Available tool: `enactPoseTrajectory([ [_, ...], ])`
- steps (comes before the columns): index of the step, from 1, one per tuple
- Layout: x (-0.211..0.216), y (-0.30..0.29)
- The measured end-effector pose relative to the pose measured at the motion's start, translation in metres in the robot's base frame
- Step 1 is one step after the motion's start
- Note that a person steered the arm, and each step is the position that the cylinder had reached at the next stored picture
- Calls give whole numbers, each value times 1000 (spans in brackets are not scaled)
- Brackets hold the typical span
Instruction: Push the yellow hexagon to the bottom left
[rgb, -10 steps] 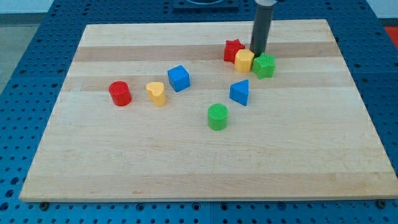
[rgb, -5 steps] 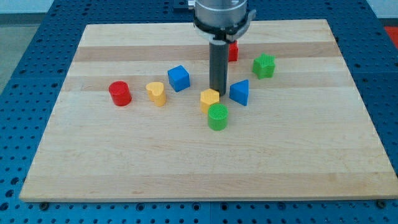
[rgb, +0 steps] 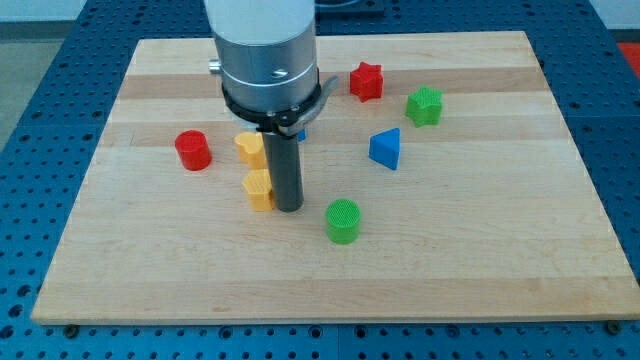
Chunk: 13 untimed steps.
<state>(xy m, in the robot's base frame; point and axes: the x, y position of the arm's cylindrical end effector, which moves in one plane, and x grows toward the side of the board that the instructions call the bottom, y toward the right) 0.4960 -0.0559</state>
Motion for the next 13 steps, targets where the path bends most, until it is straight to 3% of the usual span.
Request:
enactPoseTrajectory([
  [2,-22,-16],
  [5,-22,-15],
  [8,-26,-59],
  [9,-50,-59],
  [13,-43,-112],
])
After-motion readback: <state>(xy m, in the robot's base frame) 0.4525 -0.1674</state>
